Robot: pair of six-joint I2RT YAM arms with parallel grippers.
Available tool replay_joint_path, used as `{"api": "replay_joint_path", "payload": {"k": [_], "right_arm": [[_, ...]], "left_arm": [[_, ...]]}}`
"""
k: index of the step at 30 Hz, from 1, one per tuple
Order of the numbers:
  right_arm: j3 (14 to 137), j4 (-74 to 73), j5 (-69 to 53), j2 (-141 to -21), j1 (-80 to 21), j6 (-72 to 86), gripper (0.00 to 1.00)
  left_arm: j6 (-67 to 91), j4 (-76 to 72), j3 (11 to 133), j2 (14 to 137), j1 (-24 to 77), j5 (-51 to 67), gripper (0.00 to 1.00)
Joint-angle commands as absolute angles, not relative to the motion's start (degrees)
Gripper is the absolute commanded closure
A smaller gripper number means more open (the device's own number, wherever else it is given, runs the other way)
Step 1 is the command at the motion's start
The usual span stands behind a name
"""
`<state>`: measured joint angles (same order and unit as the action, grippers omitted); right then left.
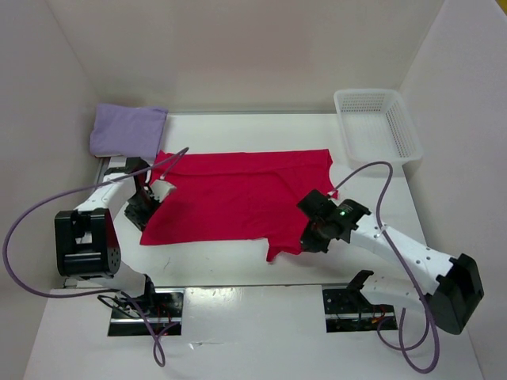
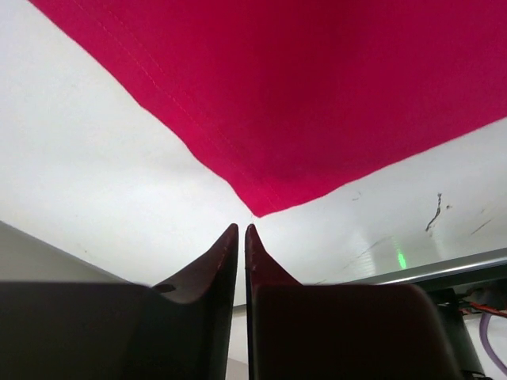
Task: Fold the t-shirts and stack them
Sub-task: Fold the flattened tshirt in 1/3 of the way, then grap the side of the flattened tshirt closest away from the robot with both arms
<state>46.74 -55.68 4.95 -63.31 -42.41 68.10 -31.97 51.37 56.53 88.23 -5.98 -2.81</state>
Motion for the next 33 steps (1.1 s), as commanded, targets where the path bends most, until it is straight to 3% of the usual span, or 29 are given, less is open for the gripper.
{"api": "replay_joint_path", "payload": {"k": [1, 7, 11, 16, 20, 21, 23, 25, 29, 33], "right_arm": [[50.44, -68.09, 9.22, -58.38, -43.15, 73.74, 1.00], [53.43, -69.70, 11.77, -52.92, -42.55, 75.42, 1.00], [55.98, -65.68, 12.57, -57.03, -34.56, 65.94, 1.00], [56.69, -59.60, 9.32, -59.85, -25.07, 56.44, 1.00], [57.74, -55.99, 7.03, -63.53, -23.03, 53.62, 1.00], [57.74, -55.99, 7.03, -64.41, -23.03, 52.92, 1.00], [59.14, -55.99, 7.03, -65.91, -23.03, 52.39, 1.00], [59.15, -54.68, 6.42, -66.53, -23.03, 51.77, 1.00], [58.62, -52.82, 4.40, -67.76, -23.03, 50.72, 1.00], [58.62, -50.37, 3.00, -69.61, -23.03, 48.70, 1.00]], "left_arm": [[-33.57, 53.53, 55.46, 85.08, -6.94, -3.60, 0.88], [-34.10, 53.62, 55.98, 84.02, -7.47, -4.13, 0.93], [-34.10, 53.61, 61.95, 85.16, -7.47, -0.71, 1.00], [-34.10, 53.61, 64.34, 86.84, -7.47, 0.53, 1.00], [-35.67, 54.40, 64.34, 88.15, -7.47, 0.53, 1.00], [-38.38, 56.75, 64.34, 88.15, -7.47, 1.31, 0.94], [-42.08, 59.40, 62.50, 88.15, -7.47, 3.07, 0.59], [-48.91, 60.20, 59.87, 86.84, -6.94, 2.29, 0.35], [-66.32, 49.86, 48.02, 77.10, -7.64, -6.75, 0.27], [-76.89, 49.48, 46.24, 71.90, -7.65, -1.93, 0.24]]}}
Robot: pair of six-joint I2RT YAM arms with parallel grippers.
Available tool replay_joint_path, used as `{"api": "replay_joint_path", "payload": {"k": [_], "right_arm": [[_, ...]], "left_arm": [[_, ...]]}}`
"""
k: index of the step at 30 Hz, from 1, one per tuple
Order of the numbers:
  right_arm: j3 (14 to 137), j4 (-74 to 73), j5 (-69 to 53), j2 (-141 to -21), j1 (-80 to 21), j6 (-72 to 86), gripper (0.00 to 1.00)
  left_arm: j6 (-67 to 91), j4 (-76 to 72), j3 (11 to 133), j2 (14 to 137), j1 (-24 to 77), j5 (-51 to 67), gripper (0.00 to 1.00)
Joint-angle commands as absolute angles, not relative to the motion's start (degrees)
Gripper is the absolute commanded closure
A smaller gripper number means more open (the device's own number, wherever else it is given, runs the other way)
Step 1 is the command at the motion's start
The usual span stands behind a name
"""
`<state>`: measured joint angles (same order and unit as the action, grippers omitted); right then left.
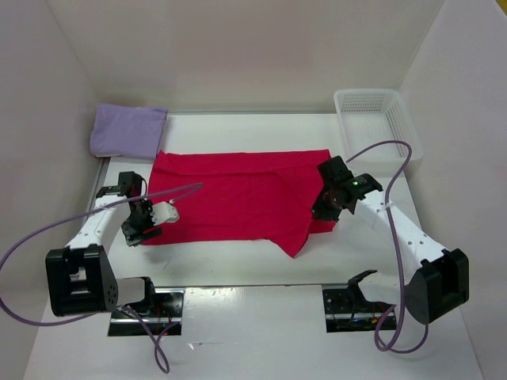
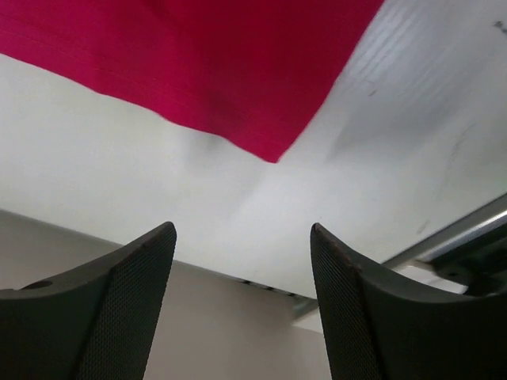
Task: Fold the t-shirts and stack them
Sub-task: Grap the side of the flattened tshirt closest away from the robot with both arms
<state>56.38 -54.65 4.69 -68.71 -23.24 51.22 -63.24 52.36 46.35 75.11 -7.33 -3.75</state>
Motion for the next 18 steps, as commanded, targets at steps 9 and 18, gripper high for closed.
{"api": "replay_joint_path", "payload": {"k": [9, 18], "right_arm": [[56.26, -45.62, -1.93, -70.14, -20.05, 46.49, 1.00], [54.49, -44.47, -5.36, -70.66, -14.77, 43.51, 1.00]], "left_arm": [[-80.51, 44.22, 43.87, 76.54, -5.89, -5.35, 0.24], [-78.57, 43.77, 41.14, 78.05, 0.25, -2.99, 0.25]]}}
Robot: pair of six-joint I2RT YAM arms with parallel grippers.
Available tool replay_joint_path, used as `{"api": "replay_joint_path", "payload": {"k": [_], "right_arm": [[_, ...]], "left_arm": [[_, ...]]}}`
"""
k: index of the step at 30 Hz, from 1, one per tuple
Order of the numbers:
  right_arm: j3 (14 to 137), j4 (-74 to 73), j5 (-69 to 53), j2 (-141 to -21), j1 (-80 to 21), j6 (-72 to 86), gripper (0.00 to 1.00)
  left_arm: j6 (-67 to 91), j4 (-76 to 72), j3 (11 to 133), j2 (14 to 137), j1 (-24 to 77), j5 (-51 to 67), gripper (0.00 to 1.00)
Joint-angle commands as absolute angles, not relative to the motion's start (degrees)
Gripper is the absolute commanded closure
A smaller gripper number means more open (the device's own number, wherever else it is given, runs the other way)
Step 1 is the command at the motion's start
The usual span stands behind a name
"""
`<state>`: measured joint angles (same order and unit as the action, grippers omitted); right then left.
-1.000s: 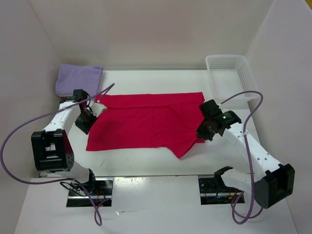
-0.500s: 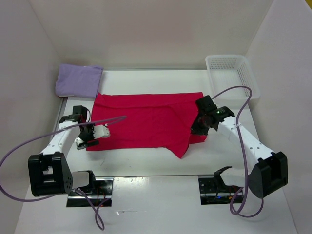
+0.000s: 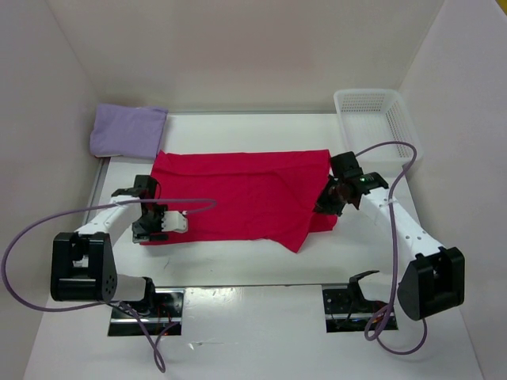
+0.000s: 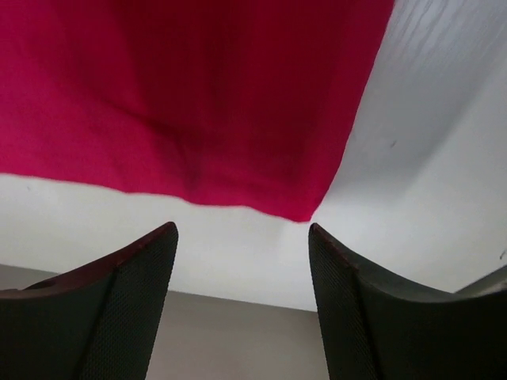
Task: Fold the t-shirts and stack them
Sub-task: Grap the side of the flattened tshirt closest away from the robot with both arms
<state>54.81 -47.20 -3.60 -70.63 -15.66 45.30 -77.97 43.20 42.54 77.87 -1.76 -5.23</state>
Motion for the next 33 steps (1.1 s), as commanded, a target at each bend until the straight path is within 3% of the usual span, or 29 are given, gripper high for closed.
{"api": "replay_joint_path", "payload": {"k": [1, 7, 10, 15, 17, 22, 27, 33], "right_arm": [[54.49, -44.47, -5.88, -70.66, -14.07, 43.51, 1.00], [54.49, -45.00, -6.42, -71.19, -12.92, 42.46, 1.00], [55.01, -45.52, -6.42, -70.66, -11.69, 42.45, 1.00], [55.54, -45.53, -6.42, -70.14, -11.16, 42.45, 1.00], [55.55, -45.53, -6.42, -70.14, -10.64, 42.45, 1.00], [55.55, -45.53, -6.94, -69.61, -9.49, 41.40, 1.00], [59.22, -45.53, -6.94, -70.83, -5.02, 38.24, 1.00], [69.86, -44.38, -6.42, -77.94, -2.20, 34.90, 1.00]], "left_arm": [[-78.05, 42.73, 40.00, 78.05, 1.66, -2.99, 0.27], [-77.00, 37.62, 36.04, 80.50, 3.52, -5.53, 0.35], [-75.24, 36.74, 36.04, 81.82, 3.52, -6.85, 0.48], [-73.56, 35.68, 36.56, 83.85, 3.52, -8.78, 0.60], [-72.34, 35.07, 36.56, 84.37, 3.52, -8.79, 0.76], [-67.08, 35.50, 39.19, 87.71, 3.52, -6.51, 1.00], [-57.23, 40.34, 50.43, 90.61, 2.81, 1.75, 1.00], [-50.63, 42.71, 59.06, 92.02, 0.62, 2.91, 1.00]]}}
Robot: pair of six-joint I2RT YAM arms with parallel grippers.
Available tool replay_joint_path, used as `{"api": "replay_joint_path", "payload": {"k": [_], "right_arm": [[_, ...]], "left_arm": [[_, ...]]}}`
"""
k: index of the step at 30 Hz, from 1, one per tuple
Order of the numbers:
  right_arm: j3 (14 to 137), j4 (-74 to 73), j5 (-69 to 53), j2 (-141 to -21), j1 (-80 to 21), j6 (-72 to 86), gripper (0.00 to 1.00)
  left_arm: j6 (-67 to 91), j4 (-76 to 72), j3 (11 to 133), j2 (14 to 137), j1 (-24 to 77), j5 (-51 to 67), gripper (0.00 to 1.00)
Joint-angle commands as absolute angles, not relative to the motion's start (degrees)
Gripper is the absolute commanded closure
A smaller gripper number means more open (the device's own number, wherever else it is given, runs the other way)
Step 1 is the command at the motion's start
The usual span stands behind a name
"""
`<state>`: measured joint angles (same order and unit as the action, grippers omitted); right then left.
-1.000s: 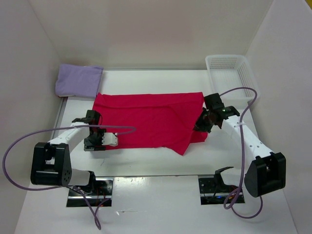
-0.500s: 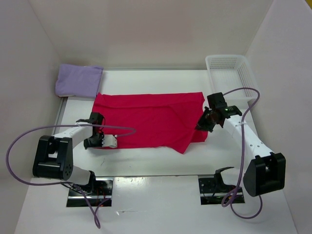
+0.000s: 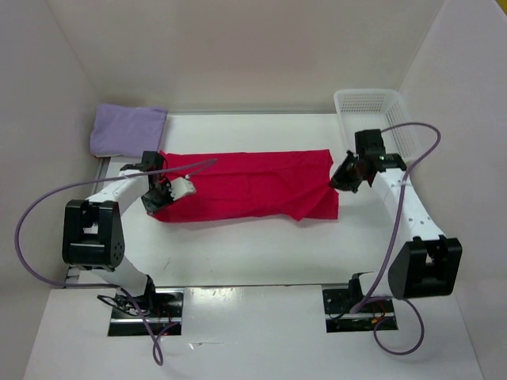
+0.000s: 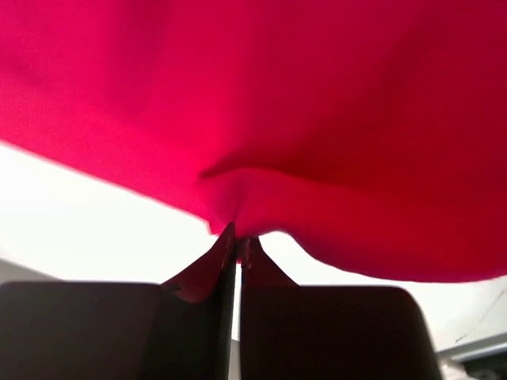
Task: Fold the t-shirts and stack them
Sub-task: Grap the side of the flattened tshirt closest away from the robot with both arms, then fold the other side of the tshirt into a rectangle
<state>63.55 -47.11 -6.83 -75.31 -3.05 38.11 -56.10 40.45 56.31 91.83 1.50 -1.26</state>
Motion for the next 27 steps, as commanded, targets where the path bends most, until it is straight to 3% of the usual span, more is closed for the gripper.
{"api": "replay_joint_path", "payload": {"k": [1, 11, 27], "right_arm": [[73.09, -43.78, -6.42, -81.00, -2.20, 34.02, 1.00], [86.39, -42.54, -5.63, -97.71, -1.67, 30.59, 1.00], [89.55, -42.54, -5.80, -105.28, -1.67, 28.39, 1.00]], "left_arm": [[-49.93, 42.71, 59.06, 92.02, 0.62, 2.90, 1.00], [-46.67, 39.64, 70.22, 100.44, -0.44, -3.60, 1.00], [-40.08, 39.11, 79.10, 111.70, -1.05, -12.57, 1.00]]}}
